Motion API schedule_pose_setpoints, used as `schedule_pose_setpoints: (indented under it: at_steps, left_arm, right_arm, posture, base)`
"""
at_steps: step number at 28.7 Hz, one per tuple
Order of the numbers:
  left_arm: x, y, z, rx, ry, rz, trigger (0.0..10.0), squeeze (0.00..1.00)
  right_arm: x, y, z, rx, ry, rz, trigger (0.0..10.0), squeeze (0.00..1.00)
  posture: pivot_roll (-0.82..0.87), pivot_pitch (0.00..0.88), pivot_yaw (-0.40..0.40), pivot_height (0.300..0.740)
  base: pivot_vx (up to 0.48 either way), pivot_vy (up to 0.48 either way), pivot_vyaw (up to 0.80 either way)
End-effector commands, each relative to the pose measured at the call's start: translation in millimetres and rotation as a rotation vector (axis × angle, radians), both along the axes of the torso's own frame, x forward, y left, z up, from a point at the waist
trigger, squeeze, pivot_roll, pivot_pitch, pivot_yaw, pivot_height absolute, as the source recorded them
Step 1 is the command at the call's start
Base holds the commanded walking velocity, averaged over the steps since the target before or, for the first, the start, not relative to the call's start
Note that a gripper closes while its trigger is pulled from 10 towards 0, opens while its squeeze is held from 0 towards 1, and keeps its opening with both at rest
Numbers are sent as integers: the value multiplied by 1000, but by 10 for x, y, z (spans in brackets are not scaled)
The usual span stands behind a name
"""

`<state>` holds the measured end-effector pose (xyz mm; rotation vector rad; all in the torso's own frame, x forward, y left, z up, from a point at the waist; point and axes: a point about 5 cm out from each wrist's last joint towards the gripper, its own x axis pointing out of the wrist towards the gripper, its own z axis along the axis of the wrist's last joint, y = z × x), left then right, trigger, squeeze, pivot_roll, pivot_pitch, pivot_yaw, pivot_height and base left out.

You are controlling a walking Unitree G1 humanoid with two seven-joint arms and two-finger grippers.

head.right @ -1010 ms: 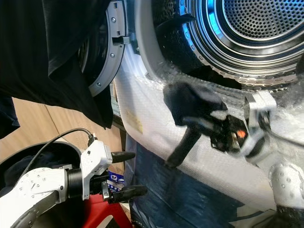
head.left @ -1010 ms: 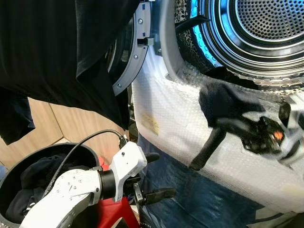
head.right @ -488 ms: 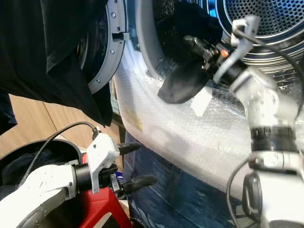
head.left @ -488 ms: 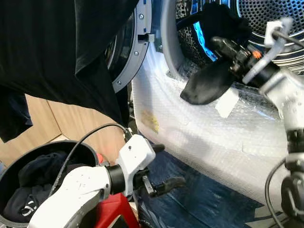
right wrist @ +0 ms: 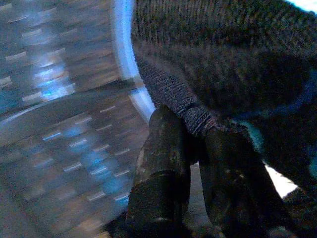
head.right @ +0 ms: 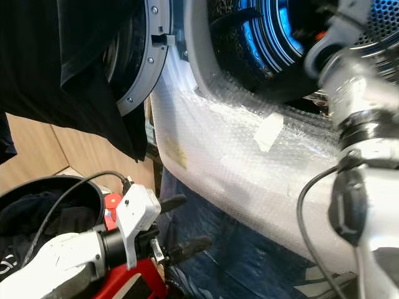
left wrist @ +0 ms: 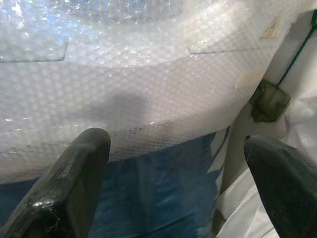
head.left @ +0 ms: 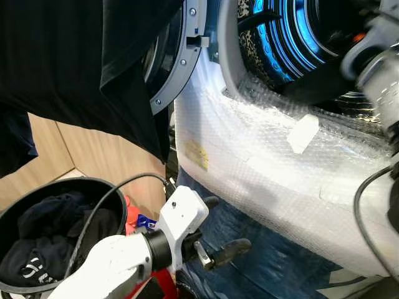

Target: Clothes washing

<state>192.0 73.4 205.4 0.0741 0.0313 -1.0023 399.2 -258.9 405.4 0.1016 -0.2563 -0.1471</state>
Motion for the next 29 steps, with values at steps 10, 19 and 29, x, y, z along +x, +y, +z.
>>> schedule_pose_setpoints:
  at_steps: [10,19,29]
  left_arm:
    - [-207,-110,-26,-16,53,19,10000,0]
    - [-255,-187,-26,-49,76,37,10000,0]
    - [-255,-188,-17,-49,78,45,10000,0]
  right_arm:
    - [-125,-284,131,-91,-15,-197,10000,1000]
    - [-89,-207,111,-129,15,-138,10000,1000]
    - [-55,-153,52,-128,45,-75,10000,1000]
  posture:
    - [85,153,-187,740]
    - [73,155,-210,740]
    - [84,137,-203,740]
  base:
    - [0,0,0]
    - [0,0,0]
    - [0,0,0]
